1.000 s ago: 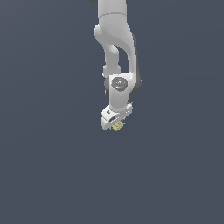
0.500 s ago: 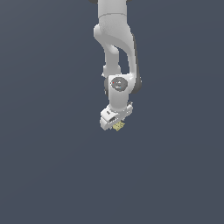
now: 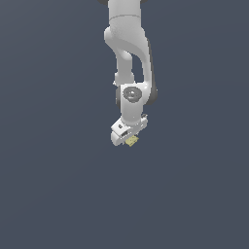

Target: Pick up the object and move it to a goal position.

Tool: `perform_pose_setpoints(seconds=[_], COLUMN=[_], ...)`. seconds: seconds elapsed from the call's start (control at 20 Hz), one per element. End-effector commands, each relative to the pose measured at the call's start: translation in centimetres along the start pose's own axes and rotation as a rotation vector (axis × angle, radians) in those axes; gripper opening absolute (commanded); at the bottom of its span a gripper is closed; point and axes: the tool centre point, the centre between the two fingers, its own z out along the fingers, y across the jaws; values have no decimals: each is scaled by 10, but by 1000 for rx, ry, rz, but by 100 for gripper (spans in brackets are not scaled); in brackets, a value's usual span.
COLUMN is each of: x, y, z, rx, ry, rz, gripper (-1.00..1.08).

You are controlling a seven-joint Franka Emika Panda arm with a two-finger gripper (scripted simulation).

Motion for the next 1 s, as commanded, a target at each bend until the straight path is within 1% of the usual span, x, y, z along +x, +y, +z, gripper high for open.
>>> perform_pose_setpoints(seconds=[0.0, 0.25, 0.65, 0.95], x=[4, 18, 47, 60], y=[4, 18, 46, 59], z=[-1, -2, -5, -6], rx=[1, 4, 9, 11], ry=[-1, -3, -9, -12], rz=[0, -1, -4, -5], gripper=[-100, -100, -100, -100])
